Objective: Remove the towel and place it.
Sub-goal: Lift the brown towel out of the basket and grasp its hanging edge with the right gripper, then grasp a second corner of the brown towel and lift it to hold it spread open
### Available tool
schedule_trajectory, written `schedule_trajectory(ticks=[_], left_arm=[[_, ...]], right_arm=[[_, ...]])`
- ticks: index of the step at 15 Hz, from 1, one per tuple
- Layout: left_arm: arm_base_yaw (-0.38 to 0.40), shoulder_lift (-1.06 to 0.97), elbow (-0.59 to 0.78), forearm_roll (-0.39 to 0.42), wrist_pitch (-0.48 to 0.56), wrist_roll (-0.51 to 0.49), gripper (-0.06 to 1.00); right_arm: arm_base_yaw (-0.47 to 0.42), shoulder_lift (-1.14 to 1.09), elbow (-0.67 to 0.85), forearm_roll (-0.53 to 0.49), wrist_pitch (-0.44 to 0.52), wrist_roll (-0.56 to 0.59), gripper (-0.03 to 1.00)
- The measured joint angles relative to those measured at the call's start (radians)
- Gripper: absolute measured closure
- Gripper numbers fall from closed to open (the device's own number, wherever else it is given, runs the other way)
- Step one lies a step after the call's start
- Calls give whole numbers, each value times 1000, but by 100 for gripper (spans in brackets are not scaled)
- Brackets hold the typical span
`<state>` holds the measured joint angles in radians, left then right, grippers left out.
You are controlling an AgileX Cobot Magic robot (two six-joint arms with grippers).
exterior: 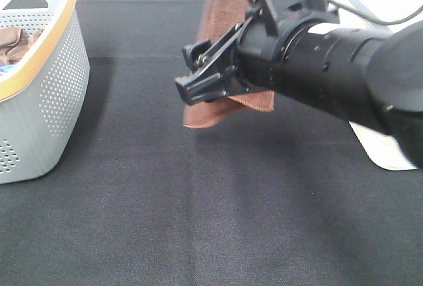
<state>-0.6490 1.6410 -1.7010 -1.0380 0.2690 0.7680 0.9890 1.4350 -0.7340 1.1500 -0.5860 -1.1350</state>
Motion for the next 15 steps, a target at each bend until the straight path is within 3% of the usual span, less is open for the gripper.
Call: schedule_trajectory(ticks=[5, 9, 15], left_arm=[[0, -21, 0, 2, 27, 0, 94], [0, -21, 0, 2, 53, 0, 94], [0, -45, 0, 3, 105, -5, 94]], right_arm=[[0, 79, -1, 1, -8, 0, 20], [0, 148, -1, 63, -135, 23, 19], [0, 151, -1, 104, -230, 26, 19]])
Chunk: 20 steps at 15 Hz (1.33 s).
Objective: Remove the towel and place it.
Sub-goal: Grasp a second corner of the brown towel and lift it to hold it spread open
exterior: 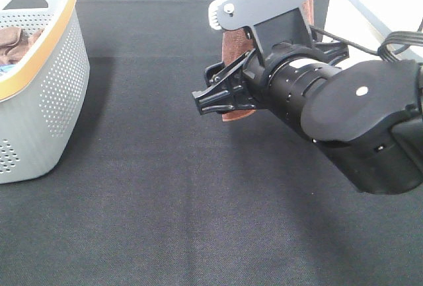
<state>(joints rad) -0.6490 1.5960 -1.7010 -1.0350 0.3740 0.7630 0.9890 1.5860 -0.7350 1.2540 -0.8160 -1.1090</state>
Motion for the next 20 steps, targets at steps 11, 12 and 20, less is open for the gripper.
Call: schedule_trajectory(ticks=[11, 12, 20], left_arm=[[0, -20, 0, 51, 27, -19, 94], [0, -20, 0, 51, 27, -19, 94], [2, -20, 0, 153, 1, -69, 94]], right_arm=[[0, 0, 0, 61, -24, -4, 51], [0, 0, 0, 61, -24, -21, 60], [0, 0, -1, 81, 57, -105, 97]])
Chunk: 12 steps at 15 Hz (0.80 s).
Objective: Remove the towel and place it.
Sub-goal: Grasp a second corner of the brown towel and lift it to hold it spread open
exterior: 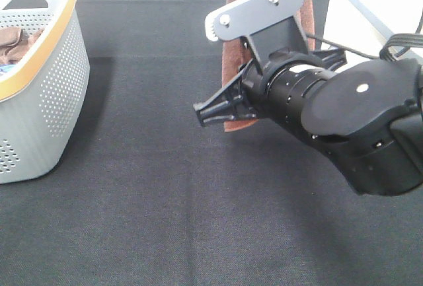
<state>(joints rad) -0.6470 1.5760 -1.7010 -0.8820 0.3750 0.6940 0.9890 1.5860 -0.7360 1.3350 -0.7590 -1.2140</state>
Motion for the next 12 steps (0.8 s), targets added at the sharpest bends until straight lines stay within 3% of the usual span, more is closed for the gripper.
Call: schedule_trajectory(ticks=[3, 6, 8, 10, 12], left_arm=[[2, 0, 0, 172, -27, -85, 94], [2, 0, 0, 504, -30, -247, 94], [2, 5, 0, 677, -26, -386, 94], [3, 24, 0, 845, 21, -505, 94], [3, 48, 0, 982, 95, -607, 94]], right_arm=[[0, -23, -1, 78, 114, -119, 97], [0, -76, -1, 251, 248, -293, 97], [0, -113, -1, 358, 277, -379, 97], [0, -171, -1, 397, 245, -448, 97], [0, -232, -14, 402, 116, -493, 97]])
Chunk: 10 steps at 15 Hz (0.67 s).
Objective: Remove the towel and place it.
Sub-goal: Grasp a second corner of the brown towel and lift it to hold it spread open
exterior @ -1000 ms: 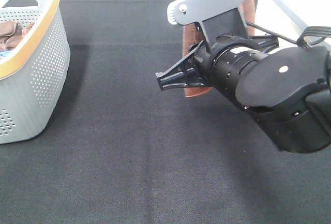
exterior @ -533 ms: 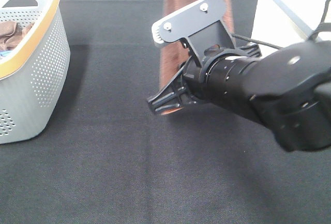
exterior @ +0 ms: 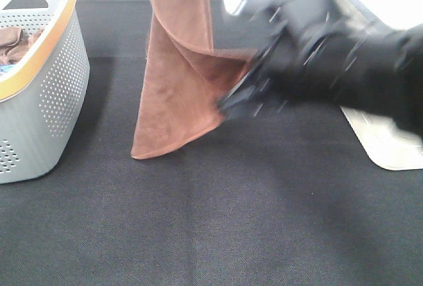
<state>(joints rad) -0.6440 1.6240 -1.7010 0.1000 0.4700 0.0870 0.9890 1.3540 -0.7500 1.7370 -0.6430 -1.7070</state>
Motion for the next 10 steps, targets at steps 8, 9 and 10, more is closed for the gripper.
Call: schedule_trajectory(ticks=[8, 9, 10], left_arm=[[43, 25, 0, 130, 40, -76, 94], [69, 32, 0, 130, 10, -76, 94], [100, 44, 0, 133, -28, -76, 94]], right_arm=[[-164, -38, -230, 14, -174, -323, 97], [-225, -38, -254, 14, -112, -343, 97], [-280, -33, -279, 14, -43, -350, 97]])
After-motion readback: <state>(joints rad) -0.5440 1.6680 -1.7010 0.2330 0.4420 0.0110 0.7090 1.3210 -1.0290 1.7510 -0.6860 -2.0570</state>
